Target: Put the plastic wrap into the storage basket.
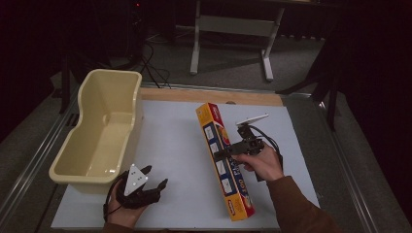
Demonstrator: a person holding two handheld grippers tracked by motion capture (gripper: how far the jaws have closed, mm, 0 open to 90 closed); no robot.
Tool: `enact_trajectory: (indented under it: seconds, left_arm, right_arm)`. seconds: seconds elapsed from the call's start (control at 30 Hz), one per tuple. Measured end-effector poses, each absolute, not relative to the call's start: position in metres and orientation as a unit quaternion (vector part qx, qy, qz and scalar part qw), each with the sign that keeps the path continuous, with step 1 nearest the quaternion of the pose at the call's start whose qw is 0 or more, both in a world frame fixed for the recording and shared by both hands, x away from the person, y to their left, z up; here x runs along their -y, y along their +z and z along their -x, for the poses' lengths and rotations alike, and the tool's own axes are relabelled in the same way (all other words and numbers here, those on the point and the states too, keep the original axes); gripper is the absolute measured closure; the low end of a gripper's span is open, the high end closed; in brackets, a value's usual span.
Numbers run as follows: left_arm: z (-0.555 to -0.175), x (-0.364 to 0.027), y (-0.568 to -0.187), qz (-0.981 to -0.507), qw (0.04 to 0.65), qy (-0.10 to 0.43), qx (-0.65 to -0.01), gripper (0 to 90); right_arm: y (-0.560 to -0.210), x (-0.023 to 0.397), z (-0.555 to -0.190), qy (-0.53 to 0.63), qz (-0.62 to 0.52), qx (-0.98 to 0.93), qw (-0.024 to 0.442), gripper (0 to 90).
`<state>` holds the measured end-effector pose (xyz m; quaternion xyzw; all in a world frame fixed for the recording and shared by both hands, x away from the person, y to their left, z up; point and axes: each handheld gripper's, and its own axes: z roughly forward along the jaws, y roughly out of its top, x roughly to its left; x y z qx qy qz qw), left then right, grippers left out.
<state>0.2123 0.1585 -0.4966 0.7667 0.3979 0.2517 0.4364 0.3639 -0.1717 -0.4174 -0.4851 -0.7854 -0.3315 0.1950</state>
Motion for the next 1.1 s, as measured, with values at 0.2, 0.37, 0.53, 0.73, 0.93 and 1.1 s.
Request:
enact_trajectory:
  seconds: [0.2,0.37,0.53,0.73,0.93,1.1]
  left_arm:
    - [-0.212,-0.158,-0.497,-0.767,0.437,0.252,-0.397,30.4]
    - [-0.212,-0.158,-0.497,-0.767,0.437,0.252,-0.396,30.4]
    - [-0.212,-0.157,-0.497,-0.769,0.436,0.254,-0.393,30.2]
    - [-0.213,-0.156,-0.497,-0.768,0.437,0.252,-0.395,29.9]
    - [-0.213,-0.157,-0.497,-0.767,0.438,0.251,-0.395,29.6]
    - [-0.213,-0.157,-0.498,-0.768,0.438,0.25,-0.395,29.5]
  right_arm:
    - [-0.398,0.156,-0.362,-0.364,0.481,0.769,0.212,41.2]
    - [-0.39,0.144,-0.365,-0.384,0.485,0.755,0.218,41.2]
    - [-0.381,0.131,-0.37,-0.405,0.488,0.735,0.239,41.3]
    - [-0.371,0.12,-0.374,-0.41,0.483,0.736,0.238,41.3]
    - [-0.364,0.11,-0.381,-0.426,0.486,0.719,0.254,41.3]
    - [-0.36,0.105,-0.389,-0.439,0.489,0.706,0.266,41.3]
